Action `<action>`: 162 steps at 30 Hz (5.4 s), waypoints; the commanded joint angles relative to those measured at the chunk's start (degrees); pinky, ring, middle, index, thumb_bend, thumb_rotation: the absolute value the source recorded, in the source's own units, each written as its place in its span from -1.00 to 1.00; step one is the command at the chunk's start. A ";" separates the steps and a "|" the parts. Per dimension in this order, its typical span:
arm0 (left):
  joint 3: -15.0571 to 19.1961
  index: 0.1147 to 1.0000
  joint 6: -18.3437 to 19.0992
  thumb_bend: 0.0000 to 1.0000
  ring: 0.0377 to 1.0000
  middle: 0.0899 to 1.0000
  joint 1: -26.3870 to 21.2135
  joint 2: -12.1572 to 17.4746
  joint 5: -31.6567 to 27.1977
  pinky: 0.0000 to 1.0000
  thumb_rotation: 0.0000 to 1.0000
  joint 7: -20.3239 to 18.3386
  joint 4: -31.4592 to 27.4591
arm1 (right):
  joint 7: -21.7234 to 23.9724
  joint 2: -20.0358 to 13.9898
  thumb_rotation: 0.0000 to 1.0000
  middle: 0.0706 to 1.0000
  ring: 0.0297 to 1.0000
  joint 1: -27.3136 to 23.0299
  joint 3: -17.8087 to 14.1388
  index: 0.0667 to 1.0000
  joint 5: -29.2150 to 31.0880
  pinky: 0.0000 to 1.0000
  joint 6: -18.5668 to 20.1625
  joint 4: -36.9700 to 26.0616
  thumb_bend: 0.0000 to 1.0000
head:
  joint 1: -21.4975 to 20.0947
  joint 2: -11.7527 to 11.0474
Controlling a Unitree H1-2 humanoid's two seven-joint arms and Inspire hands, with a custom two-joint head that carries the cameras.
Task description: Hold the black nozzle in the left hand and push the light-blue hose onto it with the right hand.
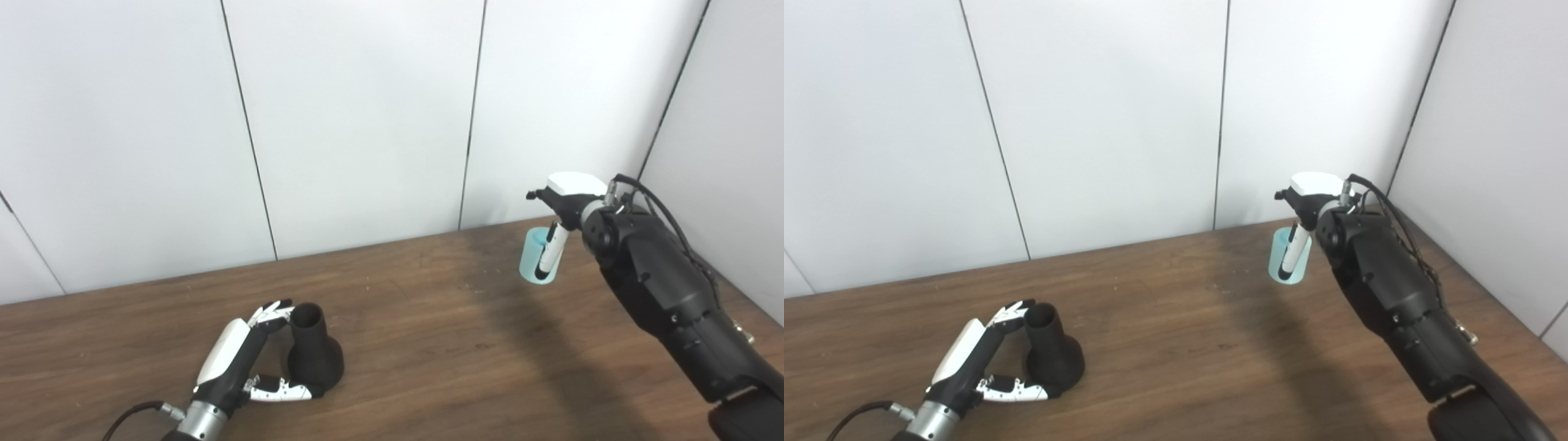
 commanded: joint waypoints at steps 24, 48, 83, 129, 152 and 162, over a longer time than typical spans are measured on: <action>-3.15 -0.17 2.10 0.04 0.87 0.56 10.58 -1.48 2.63 1.00 -0.85 -0.60 5.41 | -10.90 -2.15 -0.99 0.62 0.48 -6.86 1.45 0.66 3.26 0.08 -4.22 8.28 0.98 | 0.43 0.71; -3.15 -0.17 2.54 0.04 0.87 0.55 10.92 -1.13 2.37 1.00 -0.85 -1.37 4.22 | -16.26 -2.45 -0.92 0.51 0.41 -7.27 5.72 0.50 2.15 0.13 -5.65 10.85 0.98 | 0.55 1.51; -2.95 -0.17 3.09 0.04 0.87 0.55 11.03 -0.82 2.14 1.00 -0.85 -2.11 3.34 | -16.49 -3.07 -0.91 0.38 0.24 -6.95 6.20 0.43 2.16 -0.04 -6.15 11.95 0.96 | 0.45 2.29; -4.27 -0.17 6.87 0.04 0.87 0.55 11.42 -2.31 3.80 1.00 -0.85 -2.30 0.48 | -13.64 -3.93 -1.00 -0.14 -0.56 -5.79 5.44 -0.10 2.27 -0.71 -7.92 -1.48 0.06 | 6.56 5.32; -7.82 -0.17 15.58 0.04 0.87 0.56 10.55 -6.10 6.94 1.00 -0.85 -3.34 -3.86 | 0.40 2.18 -1.00 -0.22 -0.50 -9.15 0.49 -0.04 19.05 -0.63 -12.04 -30.90 0.05 | 16.84 9.39; -7.38 -0.17 15.29 0.04 0.86 0.56 11.10 -5.04 6.52 1.00 -0.85 -3.21 -4.93 | 6.31 7.42 -1.00 -0.26 -0.53 -11.39 4.10 -0.03 16.78 -0.66 -9.15 -36.27 0.05 | 14.59 10.11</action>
